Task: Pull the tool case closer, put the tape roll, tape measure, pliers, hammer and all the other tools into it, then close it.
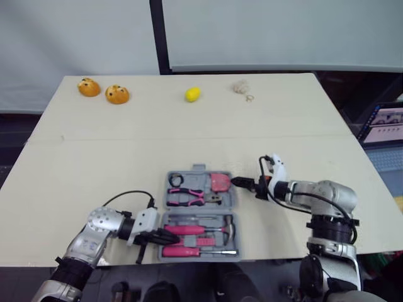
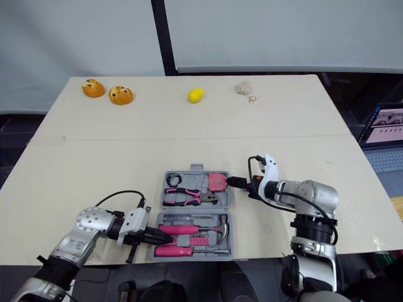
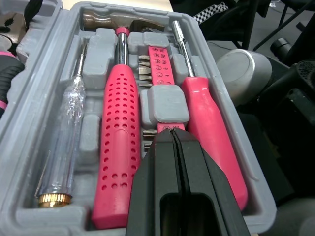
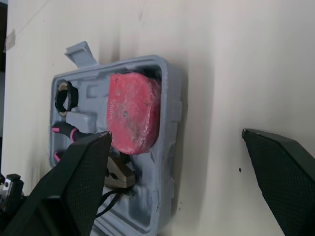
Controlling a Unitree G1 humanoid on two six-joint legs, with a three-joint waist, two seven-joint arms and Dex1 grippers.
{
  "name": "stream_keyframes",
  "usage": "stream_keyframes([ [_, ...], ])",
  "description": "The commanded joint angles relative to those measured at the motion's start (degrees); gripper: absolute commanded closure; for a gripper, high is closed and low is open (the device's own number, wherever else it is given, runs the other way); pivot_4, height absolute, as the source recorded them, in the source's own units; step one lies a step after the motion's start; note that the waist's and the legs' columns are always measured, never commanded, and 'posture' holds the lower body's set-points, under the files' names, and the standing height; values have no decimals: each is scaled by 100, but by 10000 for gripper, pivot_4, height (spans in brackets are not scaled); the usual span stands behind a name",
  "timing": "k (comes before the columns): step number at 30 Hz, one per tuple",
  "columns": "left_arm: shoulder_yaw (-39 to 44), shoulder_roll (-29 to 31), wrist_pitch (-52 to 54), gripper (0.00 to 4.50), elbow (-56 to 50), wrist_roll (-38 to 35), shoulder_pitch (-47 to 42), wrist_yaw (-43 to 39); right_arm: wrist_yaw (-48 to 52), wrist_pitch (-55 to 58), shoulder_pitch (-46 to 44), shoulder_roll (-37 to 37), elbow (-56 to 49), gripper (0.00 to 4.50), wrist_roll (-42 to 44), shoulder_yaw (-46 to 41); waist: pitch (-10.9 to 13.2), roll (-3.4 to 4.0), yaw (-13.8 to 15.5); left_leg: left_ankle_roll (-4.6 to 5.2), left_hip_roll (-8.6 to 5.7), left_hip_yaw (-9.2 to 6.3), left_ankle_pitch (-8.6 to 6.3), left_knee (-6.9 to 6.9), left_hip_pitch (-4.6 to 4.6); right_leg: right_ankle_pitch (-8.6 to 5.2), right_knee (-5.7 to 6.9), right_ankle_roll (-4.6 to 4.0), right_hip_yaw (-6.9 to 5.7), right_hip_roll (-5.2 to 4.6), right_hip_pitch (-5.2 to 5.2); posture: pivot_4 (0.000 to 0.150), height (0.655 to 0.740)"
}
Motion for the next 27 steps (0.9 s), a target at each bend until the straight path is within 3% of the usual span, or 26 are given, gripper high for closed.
stream_keyframes([
  [1,-174,-6,-100,45000,336,355,48,155,190,-358,-113,-169,437,242,17,317,-5,2,-4,0,0,0,0,0,2,0,0,0,0,0,2,1500,7400],
  [13,-377,-14,-682,45000,1078,569,-185,211,1549,-1159,-749,-351,1612,242,41,1725,-59,50,-12,0,2,0,0,-5,16,-1,-1,-1,0,0,13,1500,7400],
  [27,-524,84,-1345,45000,1786,787,-308,357,2826,-1258,-942,-677,1418,242,570,1718,-73,85,-12,0,3,-3,0,-5,17,0,0,-1,0,-3,13,1500,7400],
])
